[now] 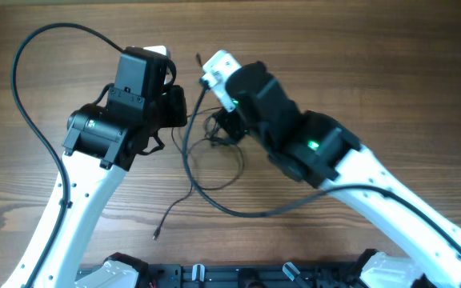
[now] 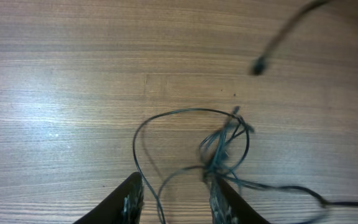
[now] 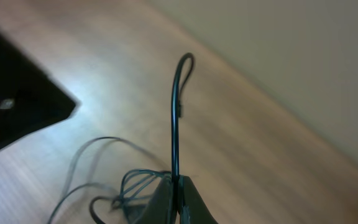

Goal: Untangle cables

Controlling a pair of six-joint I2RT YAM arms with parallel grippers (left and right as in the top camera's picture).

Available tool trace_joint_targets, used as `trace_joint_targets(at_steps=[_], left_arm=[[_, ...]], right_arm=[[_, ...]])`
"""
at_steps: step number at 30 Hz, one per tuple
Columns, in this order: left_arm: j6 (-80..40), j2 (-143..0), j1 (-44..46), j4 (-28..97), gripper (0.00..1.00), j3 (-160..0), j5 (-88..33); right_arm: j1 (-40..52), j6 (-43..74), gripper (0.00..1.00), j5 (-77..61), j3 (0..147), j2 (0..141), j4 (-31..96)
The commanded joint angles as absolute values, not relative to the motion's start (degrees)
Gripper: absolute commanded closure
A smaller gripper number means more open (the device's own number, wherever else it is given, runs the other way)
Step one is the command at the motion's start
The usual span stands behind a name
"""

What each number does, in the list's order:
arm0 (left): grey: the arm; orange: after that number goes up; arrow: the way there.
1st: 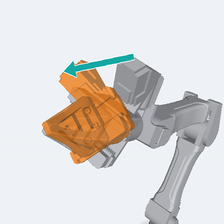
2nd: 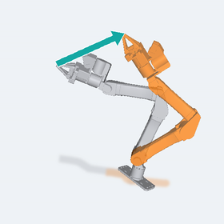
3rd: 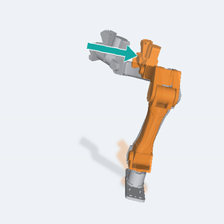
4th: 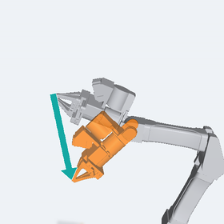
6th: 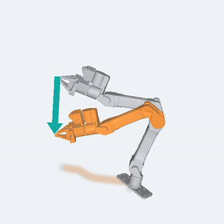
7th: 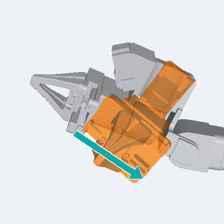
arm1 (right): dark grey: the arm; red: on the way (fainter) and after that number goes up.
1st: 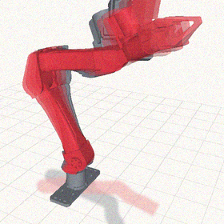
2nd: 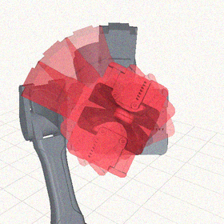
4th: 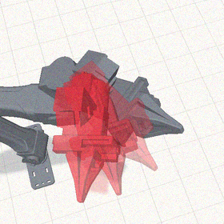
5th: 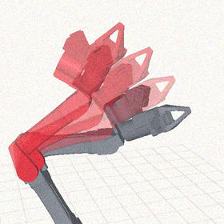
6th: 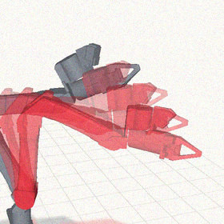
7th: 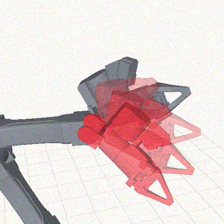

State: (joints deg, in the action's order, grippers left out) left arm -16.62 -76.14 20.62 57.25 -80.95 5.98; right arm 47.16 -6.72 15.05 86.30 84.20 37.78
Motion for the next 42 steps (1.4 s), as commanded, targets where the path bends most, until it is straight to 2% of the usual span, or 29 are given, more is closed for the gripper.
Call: trace_joint_targets(at_steps=[1,5,7,8,9,11,12,19,25,27,29,31,34,37,42], left_arm=[[-15.46,-76.47,20.71,56.18,0.63,-80.64,6.09],[-16.12,-76.51,20.71,54.96,0.51,-80.64,6.07],[-18.96,-76.71,20.71,54.17,0.32,-80.64,5.45],[-18.92,-76.88,20.71,53.69,0.29,-80.64,4.23],[-18.92,-77.17,20.71,52.84,0.22,-80.64,2.17],[-18.85,-78.11,20.71,50.92,0.02,-80.64,-2.09],[-17.74,-78.91,20.71,50.02,0.0,-80.64,-4.36],[-11.51,-86.28,20.78,47.72,0.01,-80.64,-22.37],[-3.97,-87.85,20.86,50.35,0.18,-80.64,-28.84],[-2.5,-87.79,20.86,51.86,0.18,-80.64,-32.62],[5.54,-87.33,20.86,53.54,0.18,-80.64,-44.91],[8.67,-87.13,20.88,54.7,0.17,-80.64,-49.06],[17.93,-87.13,22.9,58.5,0.13,-80.64,-48.86],[19.57,-87.13,25.21,57.63,0.11,-80.64,-44.51],[17.32,-88.73,28.88,48.97,0.2,-80.64,-30.33]], right_arm=[[47.18,-7.42,0.96,29.45,87.77,79.18,37.1],[47.18,-5.56,0.96,32.27,87.77,73.93,33.23],[47.18,-4.95,0.96,27.44,87.77,71.29,29.36],[47.18,-4.95,0.96,25.93,87.77,70.76,28.51],[47.18,-4.97,0.96,22.74,87.77,69.76,26.68],[47.18,-5.06,0.96,19.03,87.77,68.62,24.27],[47.18,-6.17,0.96,16.32,87.77,67.92,23.03],[47.18,-7.77,0.96,13.43,87.77,64.49,19.35],[47.18,-9.06,0.96,13.63,87.74,64.64,21.89],[47.18,-9.41,0.96,15.73,87.74,64.73,23.38],[46.65,-10.55,0.96,18.9,87.74,65.04,24.53],[45.91,-10.37,0.96,18.79,87.74,65.14,24.53],[45.89,-10.33,0.96,16.43,87.74,65.14,22.41],[45.89,-8.93,0.96,13.1,87.74,65.12,20.03],[45.89,-7.16,0.96,3.84,87.74,65.01,19.53]])
